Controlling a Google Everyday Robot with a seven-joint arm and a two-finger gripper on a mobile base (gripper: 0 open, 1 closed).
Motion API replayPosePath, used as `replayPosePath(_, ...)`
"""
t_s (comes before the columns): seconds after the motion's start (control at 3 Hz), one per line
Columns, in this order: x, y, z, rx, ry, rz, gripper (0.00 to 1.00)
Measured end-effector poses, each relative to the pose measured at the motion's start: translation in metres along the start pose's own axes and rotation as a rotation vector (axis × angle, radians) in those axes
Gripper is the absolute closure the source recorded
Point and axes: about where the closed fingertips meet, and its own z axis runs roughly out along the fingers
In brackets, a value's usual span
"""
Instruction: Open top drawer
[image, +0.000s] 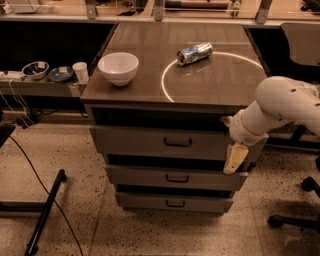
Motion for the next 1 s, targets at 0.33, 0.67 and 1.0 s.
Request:
replayPosePath(0.33,0.002,-0.011,0.02,-0.032,0.016,0.005,0.19)
replayPosePath(0.67,0.002,-0.012,0.021,-0.032,0.016,0.005,0.31)
replayPosePath(1.0,0.001,0.005,0.013,-0.016,0.008,0.0,0.34)
